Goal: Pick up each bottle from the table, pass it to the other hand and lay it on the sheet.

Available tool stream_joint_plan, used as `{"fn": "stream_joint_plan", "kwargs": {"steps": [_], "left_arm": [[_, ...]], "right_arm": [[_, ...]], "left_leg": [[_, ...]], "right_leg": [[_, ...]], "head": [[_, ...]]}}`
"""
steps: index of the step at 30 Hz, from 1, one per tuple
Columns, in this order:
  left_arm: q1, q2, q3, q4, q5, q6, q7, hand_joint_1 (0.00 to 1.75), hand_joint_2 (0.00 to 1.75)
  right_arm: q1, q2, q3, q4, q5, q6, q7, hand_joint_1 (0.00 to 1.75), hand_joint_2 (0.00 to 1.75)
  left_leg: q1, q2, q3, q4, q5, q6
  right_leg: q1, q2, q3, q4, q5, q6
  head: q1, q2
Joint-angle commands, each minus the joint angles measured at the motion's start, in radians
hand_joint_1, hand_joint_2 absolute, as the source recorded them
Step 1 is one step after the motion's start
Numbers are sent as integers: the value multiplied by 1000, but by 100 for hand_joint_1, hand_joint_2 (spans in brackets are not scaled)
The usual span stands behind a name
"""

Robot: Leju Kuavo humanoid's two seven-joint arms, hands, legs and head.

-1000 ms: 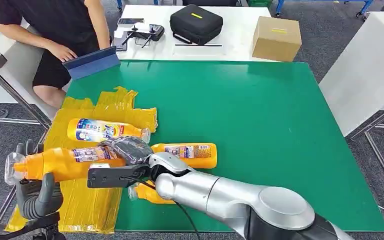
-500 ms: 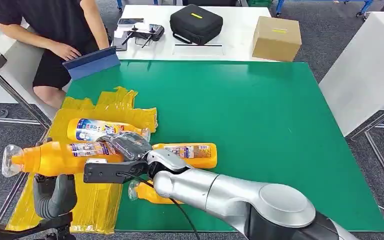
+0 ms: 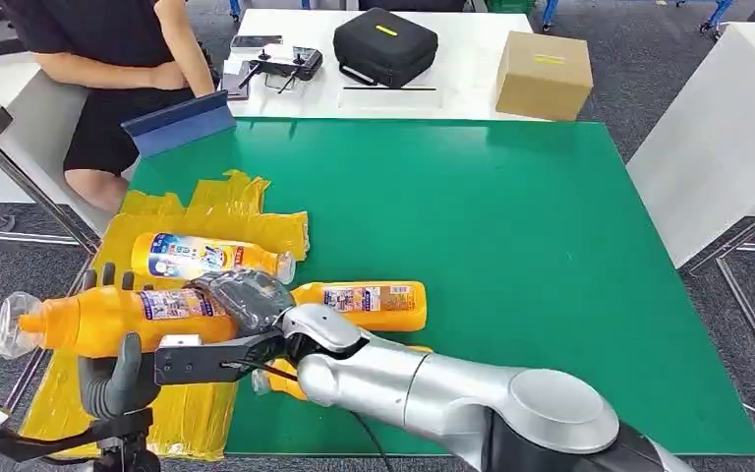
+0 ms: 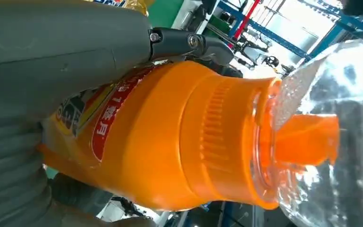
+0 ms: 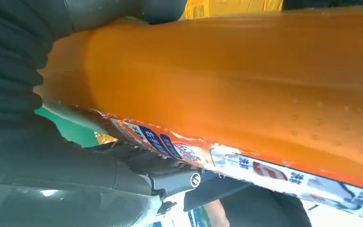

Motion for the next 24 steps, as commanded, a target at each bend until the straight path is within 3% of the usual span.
{"fn": "stream_joint_plan", "kwargs": {"steps": [1,13,14,15,24], "left_arm": [[-109,24,-62,94,4,-8,14,0,175],[-136,13,-62,110,3,-14,15,5,175],[-137,11,-61,111,3,-16,15,120,175],[-142,7,-60,113,3,-18,15,175,175],[-170,-7,-69,123,1,-25,29,175,175]], "right_arm": [[25,-8,45,-54,-6,16,-20,171,175],[65,-8,21,-37,1,6,-55,175,175],[70,-8,11,-38,2,5,-56,173,175],[79,-8,2,-38,7,5,-59,175,175],[115,-8,-31,-37,42,-7,-56,173,175]], "left_leg": [[1,-3,2,-1,0,-3],[1,-3,2,-1,0,-3],[2,-3,3,0,-1,-5],[1,-3,2,-1,0,-4],[1,-4,3,-1,0,-4]], "right_leg": [[1,-3,3,-1,-1,-2],[1,-4,3,-1,-1,-2],[2,-4,5,-1,-2,-3],[1,-4,4,-1,-1,-2],[1,-5,4,-1,-1,-2]], "head": [[0,0],[0,0],[0,0],[0,0],[0,0]]}}
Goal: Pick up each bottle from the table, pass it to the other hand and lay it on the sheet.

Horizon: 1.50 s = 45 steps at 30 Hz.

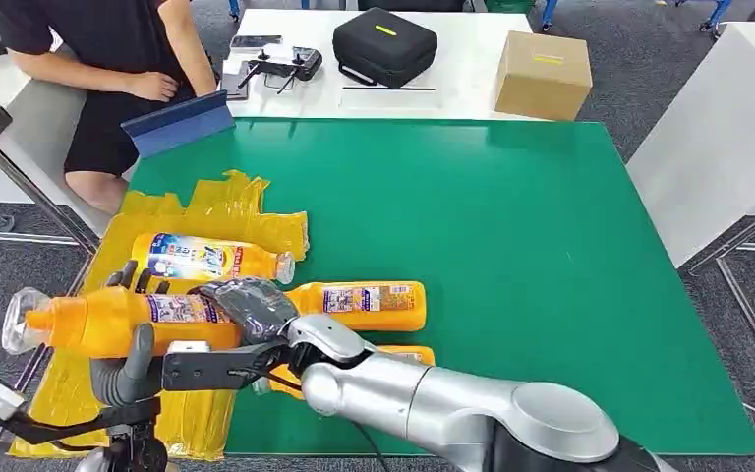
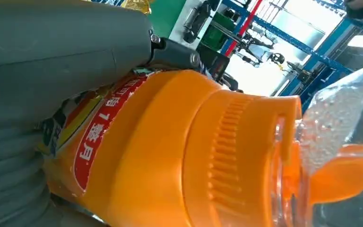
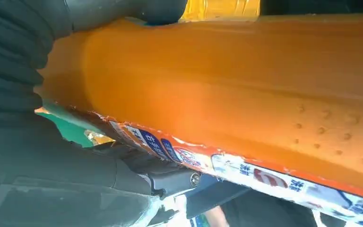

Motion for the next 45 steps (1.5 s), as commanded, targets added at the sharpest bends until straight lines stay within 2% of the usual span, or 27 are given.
{"fn": "stream_joint_plan", "kwargs": {"steps": [1,6,20,21,22,24,25,26,28,33,37,42,45], "left_arm": [[-118,-7,-58,65,1,-15,14,175,175],[-132,-20,-58,68,0,-8,24,175,175],[-182,-63,-62,90,-10,-4,76,175,175],[-180,-64,-60,87,-11,-4,78,175,175],[-175,-65,-57,80,-12,-4,81,175,175],[-172,-66,-50,69,-15,-6,85,175,175],[-169,-65,-45,63,-17,-4,87,175,175],[-160,-67,-35,50,-19,-1,89,175,175],[-147,-69,-17,32,-22,-1,90,175,175],[-162,-79,9,36,-21,-8,105,175,175],[-155,-81,15,33,-21,-13,108,175,175],[-134,-64,17,17,-33,-11,113,175,175],[-134,-64,17,17,-33,-11,113,175,175]], "right_arm": [[50,1,17,-31,18,8,-15,173,175],[62,1,4,-28,28,6,-10,169,175],[117,1,-86,4,101,-9,-4,175,175],[118,1,-95,14,100,-17,3,166,175],[120,1,-113,24,97,-36,-4,3,175],[100,1,-173,78,70,-28,-52,0,175],[91,1,-235,112,36,-10,-78,0,0],[80,1,-319,155,45,-3,-149,0,0],[80,-35,-464,123,87,-13,-206,0,0],[148,-121,-747,-143,286,57,-146,0,0],[208,-141,-829,-254,370,80,-126,0,0],[318,-216,-888,-454,449,89,-94,0,0],[318,-216,-888,-454,449,89,-94,0,0]], "left_leg": [[2,-4,2,-1,0,-3],[2,-4,2,0,0,-4],[2,-6,3,0,0,-5],[2,-5,2,0,0,-4],[1,-4,1,-1,0,-3],[2,-5,2,0,0,-4],[1,-4,1,0,0,-3],[2,-5,2,0,0,-4],[2,-4,0,1,0,-3],[2,-7,0,2,0,-3],[1,-4,0,1,0,-2],[1,-6,2,0,-1,-4],[1,-4,2,0,-1,-4]], "right_leg": [[1,-4,3,-1,-1,-2],[1,-5,4,-1,-1,-2],[2,-7,5,-1,-2,-3],[2,-6,4,-1,-1,-2],[1,-4,3,-1,-1,-2],[2,-5,5,-2,-1,-2],[1,-4,2,-1,-1,-2],[2,-6,4,-1,-2,-2],[2,-4,2,0,-1,-2],[2,-7,3,0,-1,-2],[1,-3,3,0,0,-1],[1,-5,6,-1,-1,-2],[1,-3,5,-1,-1,-2]], "head": [[0,0],[0,0],[0,0],[0,0],[0,0],[0,0],[0,0],[0,0],[1,0],[0,0],[0,0],[0,0],[0,0]]}}
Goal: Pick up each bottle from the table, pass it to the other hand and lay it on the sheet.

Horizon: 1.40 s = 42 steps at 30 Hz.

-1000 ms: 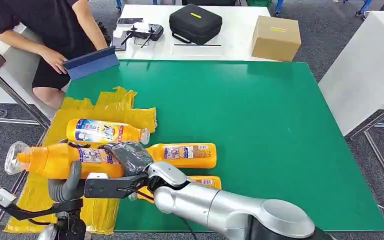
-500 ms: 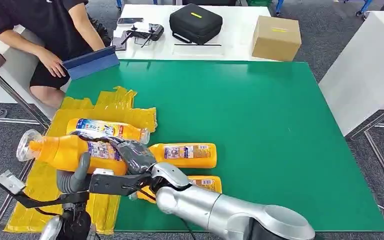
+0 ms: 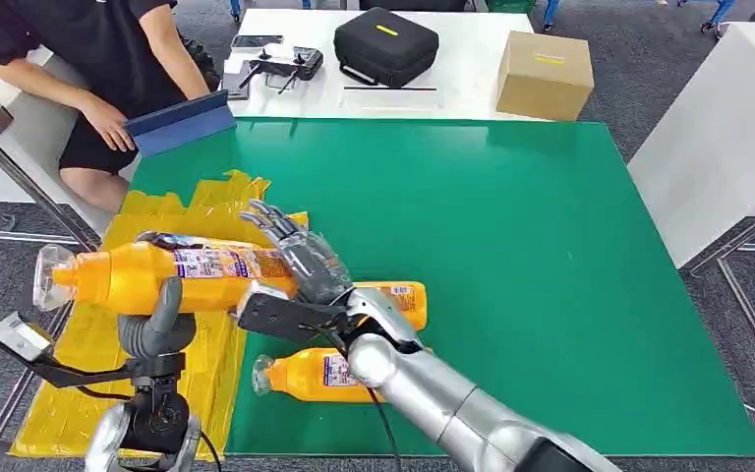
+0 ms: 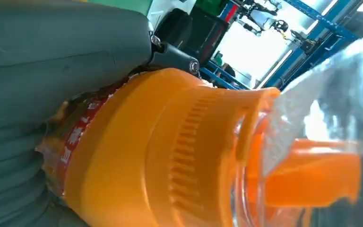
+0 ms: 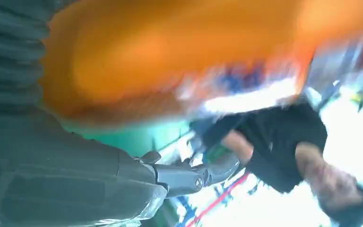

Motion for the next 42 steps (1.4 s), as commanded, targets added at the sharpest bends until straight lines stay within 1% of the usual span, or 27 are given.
{"fn": "stream_joint_plan", "kwargs": {"steps": [1,3,6,9,11,13,14,15,17,18,19,20,21,22,24,26,27,29,31,33,35,36,38,39,40,41,42], "left_arm": [[7,20,21,6,-8,-1,8,175,175],[5,21,21,7,-15,5,5,175,175],[-4,69,45,-10,-99,50,-30,175,175],[0,110,123,-40,-164,50,-26,175,175],[-2,136,160,-42,-185,32,-16,175,175],[-42,156,180,-7,-226,38,-9,175,175],[-62,162,185,10,-242,42,-8,175,175],[-88,176,194,27,-332,81,-17,175,175],[-117,188,219,38,-428,126,-22,175,175],[-134,195,235,39,-550,182,-18,175,175],[-155,188,246,43,-618,221,-6,175,175],[-183,194,245,51,-723,264,-1,175,175],[-207,187,251,57,-774,276,14,175,175],[-212,188,250,57,-794,280,18,175,175],[-215,199,222,66,-1013,368,34,175,175],[-226,215,191,109,-1225,412,94,175,175],[-226,209,188,128,-1233,419,89,175,175],[-220,228,156,201,-1411,458,111,175,175],[-218,231,146,256,-1440,493,91,175,175],[-218,231,146,256,-1440,493,91,175,175],[-218,231,146,256,-1440,493,91,175,175],[-218,231,146,256,-1440,493,91,175,175],[-219,252,127,275,-1509,477,122,175,175],[-222,267,102,345,-1579,490,124,175,175],[-230,274,85,409,-1604,504,117,175,175],[-243,278,69,476,-1612,530,103,175,175],[-264,279,48,563,-1619,528,93,175,175]], "right_arm": [[49,-103,-167,-210,26,19,25,0,0],[49,-101,-165,-210,37,14,20,0,0],[134,-160,-203,-375,112,-7,20,0,0],[260,-226,-292,-573,201,20,31,0,0],[343,-240,-382,-680,263,48,40,0,0],[413,-251,-467,-769,307,76,44,0,0],[439,-254,-496,-792,315,83,42,0,0],[473,-275,-526,-810,325,86,22,0,0],[523,-301,-561,-818,308,78,-10,0,0],[550,-302,-584,-821,316,73,-27,0,0],[565,-301,-596,-827,310,79,-35,0,0],[570,-302,-604,-827,323,87,-35,0,0],[565,-295,-612,-825,333,98,-34,0,0],[564,-290,-614,-825,335,99,-32,0,0],[569,-290,-615,-820,358,128,-19,0,0],[569,-290,-627,-801,372,139,-12,0,0],[568,-288,-632,-792,374,138,-13,0,0],[579,-289,-649,-784,381,142,-19,0,0],[590,-290,-658,-786,385,140,-22,0,0],[590,-290,-658,-786,385,140,-22,0,0],[590,-290,-658,-786,385,140,-22,0,0],[590,-290,-658,-786,385,140,-22,0,0],[600,-286,-663,-794,386,139,-23,0,0],[615,-281,-675,-801,388,132,-24,0,0],[626,-280,-681,-804,391,133,-27,0,0],[635,-277,-689,-807,398,133,-29,0,0],[644,-269,-700,-810,400,132,-32,0,0]], "left_leg": [[1,-2,2,0,0,-3],[2,-1,2,1,-1,-4],[2,-2,2,0,-1,-4],[2,-5,3,0,0,-4],[2,-5,4,0,-1,-5],[2,-5,2,0,0,-3],[1,-5,0,-1,0,-2],[2,-8,1,0,0,-4],[2,-7,0,0,0,-2],[3,-10,1,0,0,-4],[2,-8,1,0,0,-3],[1,-6,-1,0,1,-2],[2,-8,1,0,0,-4],[2,-7,-1,1,0,-3],[1,-4,0,1,0,-4],[1,-3,0,0,0,-3],[1,-5,1,0,0,-4],[1,-4,4,-1,-1,-5],[0,-3,4,-2,0,-3],[1,-3,5,-2,-1,-4],[1,-1,1,-1,0,-2],[1,-1,4,0,-1,-4],[0,-1,2,0,0,-3],[1,-1,3,0,-1,-4],[0,-1,1,-1,0,-2],[1,-3,5,-2,-1,-5],[0,-3,5,-2,0,-4]], "right_leg": [[1,-2,3,-1,-1,-2],[2,-2,3,-1,-1,-2],[2,-4,3,-1,-1,-2],[2,-5,4,-2,-2,-2],[2,-6,6,-2,-3,-3],[2,-7,3,-1,-2,-2],[1,-6,1,-1,-1,-1],[2,-9,4,-1,-2,-2],[2,-7,1,-2,-1,-2],[3,-10,4,-2,-2,-3],[2,-8,3,-2,-2,-2],[1,-6,1,-2,-1,-1],[2,-8,3,-2,-2,-3],[2,-6,1,-1,-2,-2],[1,-5,1,0,-1,-3],[1,-3,1,-1,0,-2],[1,-5,2,-1,-1,-2],[1,-5,5,-2,-2,-3],[0,-3,4,-2,-1,-2],[1,-4,5,-3,-1,-2],[1,-2,1,-1,0,-1],[1,-2,4,-2,-1,-2],[0,-2,1,-1,-1,-2],[1,-2,3,-1,-1,-2],[0,-2,1,-1,0,-1],[1,-4,5,-2,-2,-3],[0,-4,5,-3,-1,-2]], "head": [[0,0],[1,0],[0,0],[0,0],[0,0],[0,0],[0,0],[0,0],[0,0],[0,0],[0,0],[0,0],[0,0],[0,0],[0,0],[0,0],[0,0],[0,0],[0,0],[0,0],[0,0],[0,0],[0,0],[0,0],[0,0],[0,0],[0,0]]}}
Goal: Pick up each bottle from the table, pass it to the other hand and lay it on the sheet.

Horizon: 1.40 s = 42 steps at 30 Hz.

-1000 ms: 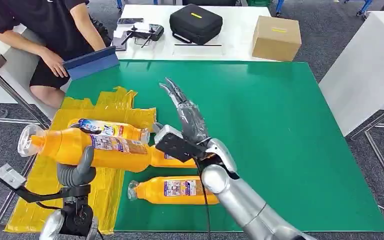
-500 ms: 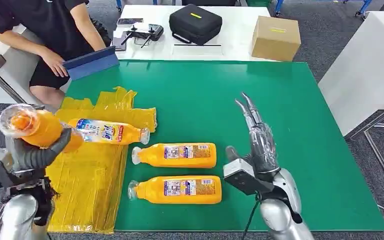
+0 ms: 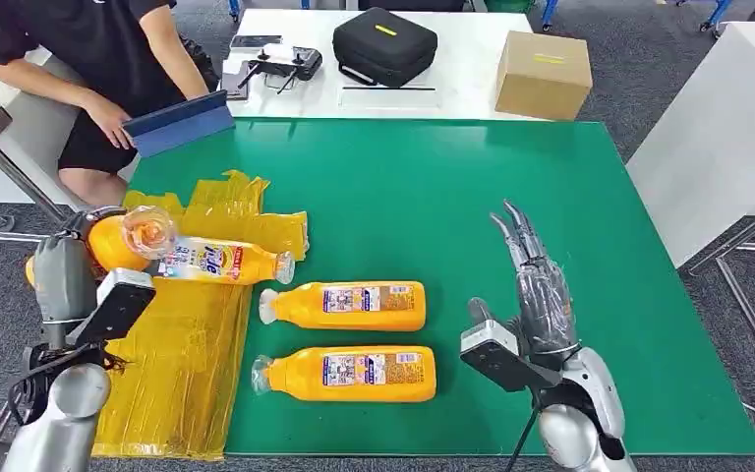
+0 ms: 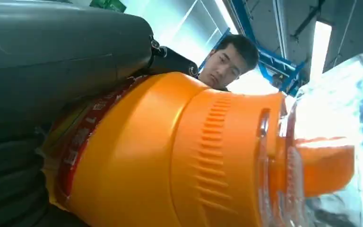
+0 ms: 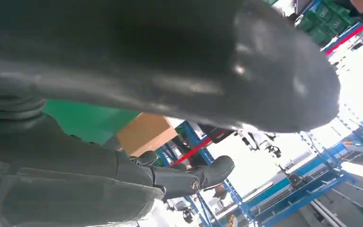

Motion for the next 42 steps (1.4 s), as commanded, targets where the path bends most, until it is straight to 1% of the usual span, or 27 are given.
{"fn": "stream_joint_plan", "kwargs": {"steps": [1,2,4,6,7,11,13,14,15,16,17,18,22,23,25,26,27,28,29,31,33,34,35,37,39,40,42], "left_arm": [[-123,74,-144,453,-150,54,-20,175,175],[-141,68,-154,503,-145,60,-31,175,175],[-165,62,-184,573,-165,73,-43,175,175],[-169,58,-206,605,-178,79,-43,175,175],[-174,59,-220,625,-186,72,-45,175,175],[-178,55,-246,676,-199,87,-45,175,175],[-178,55,-246,676,-199,87,-45,175,175],[-176,57,-246,678,-199,86,-45,175,175],[-182,61,-253,693,-197,82,-52,175,175],[-186,63,-257,705,-189,85,-60,175,175],[-190,64,-260,716,-185,88,-63,175,175],[-202,66,-270,738,-179,93,-70,175,175],[-202,66,-270,738,-179,93,-70,175,175],[-202,66,-270,738,-179,93,-70,175,175],[-230,67,-283,781,-160,90,-73,175,175],[-230,67,-283,781,-160,90,-73,175,175],[-233,68,-283,782,-160,89,-73,150,175],[-236,68,-286,787,-160,90,-71,0,175],[-248,68,-290,808,-141,75,-62,0,0],[-250,70,-289,811,-124,103,-76,0,0],[-245,73,-291,803,-101,121,-101,0,0],[-240,71,-288,793,-88,125,-106,0,0],[-238,72,-290,789,-91,127,-103,0,0],[-232,71,-290,781,-90,122,-94,0,0],[-226,71,-288,771,-87,121,-89,0,0],[-222,70,-286,766,-81,121,-91,0,0],[-219,72,-286,762,-80,120,-92,0,0]], "right_arm": [[56,20,-80,-15,24,-3,-12,0,0],[65,28,-89,-23,26,-3,-13,0,0],[94,34,-98,-43,34,-3,-15,0,0],[122,34,-102,-49,39,-3,-18,0,0],[129,34,-102,-53,42,-6,-21,0,0],[139,31,-100,-49,44,-14,-23,0,0],[139,31,-100,-49,44,-14,-23,0,0],[138,31,-100,-49,44,-14,-23,0,0],[141,30,-98,-46,44,-16,-23,0,0],[144,28,-96,-44,43,-20,-23,0,0],[145,26,-93,-43,44,-21,-24,0,0],[149,24,-90,-42,44,-26,-24,0,0],[149,24,-90,-42,44,-26,-24,0,0],[149,24,-90,-42,44,-26,-24,0,0],[162,20,-86,-39,49,-31,-22,0,0],[162,20,-86,-39,49,-31,-22,0,0],[164,20,-85,-38,49,-32,-22,0,0],[171,20,-86,-41,49,-35,-24,0,0],[179,18,-86,-40,50,-41,-23,0,0],[183,14,-84,-33,50,-41,-23,0,0],[187,3,-77,-23,50,-45,-23,0,0],[189,0,-76,-19,48,-48,-24,0,0],[189,-1,-74,-15,46,-46,-24,0,0],[176,2,-71,-4,44,-41,-23,0,0],[144,20,-67,10,52,-23,-14,0,0],[133,27,-67,12,58,-15,-10,0,0],[122,32,-64,14,64,-8,-5,0,0]], "left_leg": [[0,-5,5,-3,1,-3],[1,-6,7,-3,1,-5],[0,-5,5,-2,1,-4],[1,-8,6,-2,1,-5],[2,-7,6,-2,0,-5],[1,-4,8,-2,-1,-6],[0,-1,2,-1,0,-2],[1,-2,6,-1,-1,-5],[1,-1,3,-1,0,-3],[1,-2,5,-1,-1,-5],[1,-1,2,-1,0,-3],[1,-2,5,-1,-1,-5],[1,-2,5,-1,-1,-5],[1,-1,3,-1,0,-3],[1,-1,5,-1,-1,-5],[1,-1,3,-1,0,-3],[1,-2,4,-1,0,-5],[1,-2,4,-1,0,-4],[1,-1,6,-1,-1,-5],[2,-1,8,-1,-1,-6],[1,0,6,-1,0,-3],[2,0,7,-1,-1,-5],[1,0,6,-1,0,-3],[2,0,8,-1,-2,-5],[1,0,5,-1,0,-3],[1,1,7,-1,-1,-5],[1,2,4,-1,0,-3]], "right_leg": [[0,-5,6,-2,-1,-2],[0,-6,8,-2,-1,-3],[0,-6,6,-2,-1,-2],[1,-8,8,-2,-2,-3],[1,-7,9,-2,-2,-4],[1,-5,9,-3,-3,-3],[0,-2,3,-1,-1,-1],[1,-3,8,-2,-2,-3],[1,-2,4,-1,-1,-2],[1,-3,6,-1,-2,-3],[1,-2,3,-1,-1,-2],[1,-2,6,-1,-1,-3],[1,-2,6,-1,-1,-3],[0,-1,3,-1,-1,-2],[1,-2,6,-1,-1,-3],[1,-1,4,-1,-1,-2],[1,-2,6,-1,-1,-3],[1,-2,5,-1,-1,-3],[1,-1,7,-1,-1,-3],[2,-1,9,-2,-1,-4],[1,-1,7,-1,0,-2],[2,0,8,-2,-1,-3],[1,-1,7,-1,-1,-2],[2,-1,9,-2,-1,-3],[1,0,6,-1,0,-2],[1,1,8,-1,-1,-3],[1,2,5,-1,0,-2]], "head": [[0,0],[0,0],[0,0],[0,0],[0,0],[0,0],[0,0],[0,0],[0,0],[0,0],[0,0],[0,0],[0,0],[0,0],[0,0],[0,0],[0,0],[0,0],[0,0],[0,0],[0,0],[0,0],[-1,0],[0,0],[0,0],[0,0],[0,0]]}}
